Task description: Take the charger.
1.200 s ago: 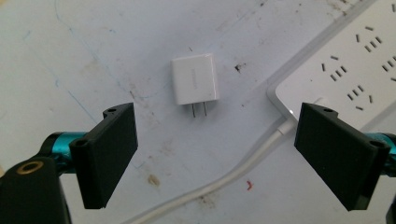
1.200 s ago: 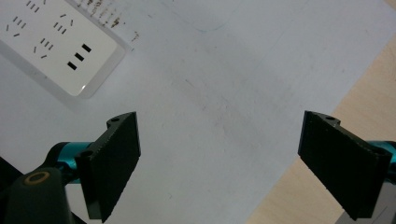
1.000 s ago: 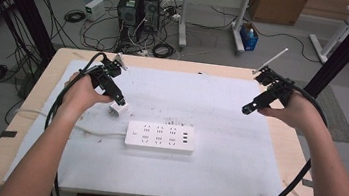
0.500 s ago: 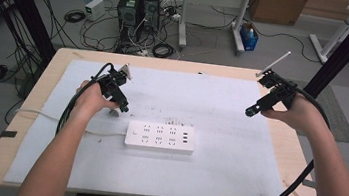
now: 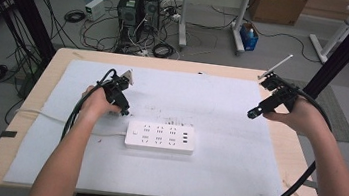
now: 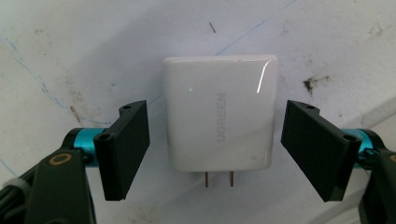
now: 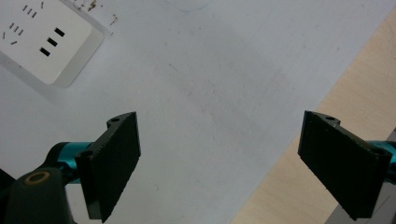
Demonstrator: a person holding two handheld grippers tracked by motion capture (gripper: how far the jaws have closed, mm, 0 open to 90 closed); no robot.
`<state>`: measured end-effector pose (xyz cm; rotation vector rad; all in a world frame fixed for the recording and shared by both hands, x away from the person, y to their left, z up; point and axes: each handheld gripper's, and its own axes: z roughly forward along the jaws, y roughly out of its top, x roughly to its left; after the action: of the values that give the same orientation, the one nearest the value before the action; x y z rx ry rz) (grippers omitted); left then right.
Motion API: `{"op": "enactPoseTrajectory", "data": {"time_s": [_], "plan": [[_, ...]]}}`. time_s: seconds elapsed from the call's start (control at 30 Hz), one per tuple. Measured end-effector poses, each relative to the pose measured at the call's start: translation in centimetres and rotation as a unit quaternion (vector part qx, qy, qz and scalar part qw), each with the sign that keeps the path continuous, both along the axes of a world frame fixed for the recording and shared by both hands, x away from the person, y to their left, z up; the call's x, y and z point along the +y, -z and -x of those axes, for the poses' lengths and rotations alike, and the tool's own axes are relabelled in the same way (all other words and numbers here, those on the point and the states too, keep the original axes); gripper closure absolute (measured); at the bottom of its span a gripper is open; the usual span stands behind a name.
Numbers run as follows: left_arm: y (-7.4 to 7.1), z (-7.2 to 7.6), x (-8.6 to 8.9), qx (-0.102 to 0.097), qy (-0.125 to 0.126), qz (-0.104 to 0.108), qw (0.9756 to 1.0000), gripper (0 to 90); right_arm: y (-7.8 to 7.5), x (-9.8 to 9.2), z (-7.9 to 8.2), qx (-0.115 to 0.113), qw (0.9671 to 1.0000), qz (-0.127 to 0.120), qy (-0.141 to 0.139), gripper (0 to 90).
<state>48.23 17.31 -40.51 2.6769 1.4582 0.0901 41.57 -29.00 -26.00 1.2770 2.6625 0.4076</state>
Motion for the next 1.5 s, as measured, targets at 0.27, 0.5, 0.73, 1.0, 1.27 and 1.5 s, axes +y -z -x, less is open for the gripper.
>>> {"op": "enactPoseTrajectory", "data": {"time_s": [0.27,0.5,0.73,1.0,1.27,1.5], "plan": [[0.3,-0.1,0.0,0.008,0.001,0.004,1.0,42.4,0.2,0.2,-0.2,0.0,1.0,0.003,0.001,12.5],[-1.8,0.6,0.6,-0.009,0.006,0.009,0.9999,42.5,0.0,0.4,-0.1,0.001,1.0,0.001,0.003,12.5],[-7.5,2.7,0.9,-0.05,0.028,0.034,0.9978,42.5,-0.1,0.5,0.3,0.002,0.9999,0.003,0.01,12.5],[-13.4,5.4,0.3,-0.089,0.061,0.041,0.9933,42.4,-0.6,1.1,0.9,-0.005,1.0,0.0,0.006,12.5],[-16.4,7.0,-0.5,-0.098,0.091,0.048,0.9899,42.5,-0.8,1.5,0.9,-0.003,1.0,-0.002,0.006,12.5],[-17.4,7.6,-1.3,-0.094,0.115,0.044,0.9879,42.5,-0.7,1.7,1.0,0.009,0.9998,-0.002,0.017,12.5]]}}
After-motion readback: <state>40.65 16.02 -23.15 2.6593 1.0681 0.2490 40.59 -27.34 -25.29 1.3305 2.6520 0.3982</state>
